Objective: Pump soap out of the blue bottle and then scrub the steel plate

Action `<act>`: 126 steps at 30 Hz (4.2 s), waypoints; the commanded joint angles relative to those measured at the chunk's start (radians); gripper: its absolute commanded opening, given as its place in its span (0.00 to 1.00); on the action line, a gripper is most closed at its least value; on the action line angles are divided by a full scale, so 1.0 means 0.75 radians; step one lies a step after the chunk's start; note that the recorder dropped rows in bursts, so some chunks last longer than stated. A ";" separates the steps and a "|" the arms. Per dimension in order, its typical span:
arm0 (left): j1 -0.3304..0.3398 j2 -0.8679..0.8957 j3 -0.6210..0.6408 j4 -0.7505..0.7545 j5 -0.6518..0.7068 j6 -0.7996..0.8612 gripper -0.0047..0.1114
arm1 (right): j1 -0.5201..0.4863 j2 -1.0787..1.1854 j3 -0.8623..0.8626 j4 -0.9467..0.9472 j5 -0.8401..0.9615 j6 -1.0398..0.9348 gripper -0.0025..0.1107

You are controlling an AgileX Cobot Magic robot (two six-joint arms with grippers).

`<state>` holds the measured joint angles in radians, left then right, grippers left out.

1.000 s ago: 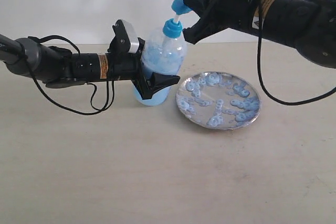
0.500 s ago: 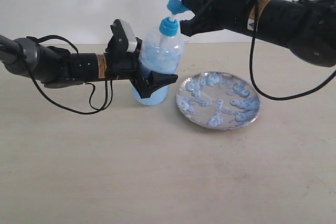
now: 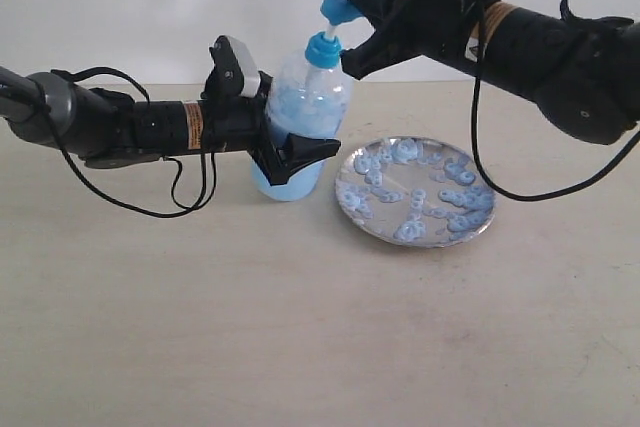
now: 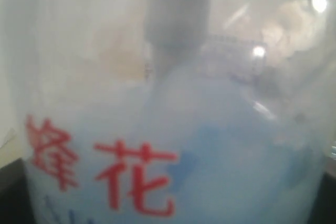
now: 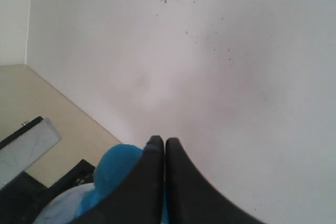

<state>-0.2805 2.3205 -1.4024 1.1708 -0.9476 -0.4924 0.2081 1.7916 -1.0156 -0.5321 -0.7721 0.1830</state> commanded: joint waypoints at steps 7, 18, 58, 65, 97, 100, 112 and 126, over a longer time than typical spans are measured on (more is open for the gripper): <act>0.053 -0.005 0.031 -0.073 -0.242 -0.138 0.08 | -0.002 -0.392 0.086 0.295 0.267 -0.256 0.02; 0.109 -0.005 0.086 -0.049 -0.197 -0.163 0.26 | -0.002 -0.766 0.549 0.344 0.333 -0.289 0.02; 0.290 -1.192 0.128 0.765 0.479 -1.530 0.08 | -0.002 -0.982 0.567 0.344 0.643 -0.181 0.02; 0.290 -1.526 0.439 0.765 1.170 -1.734 0.08 | 0.001 -1.320 0.420 0.344 0.810 -0.159 0.02; 0.291 -2.876 1.870 0.765 1.221 -1.800 0.08 | 0.001 -0.232 -0.043 0.423 1.615 -0.105 0.02; 0.291 -2.857 1.870 0.765 1.221 -1.796 0.08 | 0.001 -0.026 -0.273 0.505 2.002 -0.133 0.02; 0.291 -2.858 1.870 0.765 1.227 -1.796 0.08 | -0.006 0.306 -0.615 0.830 2.459 -0.599 0.02; 0.291 -2.858 1.870 0.765 1.227 -1.796 0.08 | 0.011 0.340 -0.615 0.477 1.899 -0.244 0.02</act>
<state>-0.0644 0.1704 -0.0056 1.7453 -0.0261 -1.8463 0.2619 2.0490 -1.4742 -0.0205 0.8820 -0.2992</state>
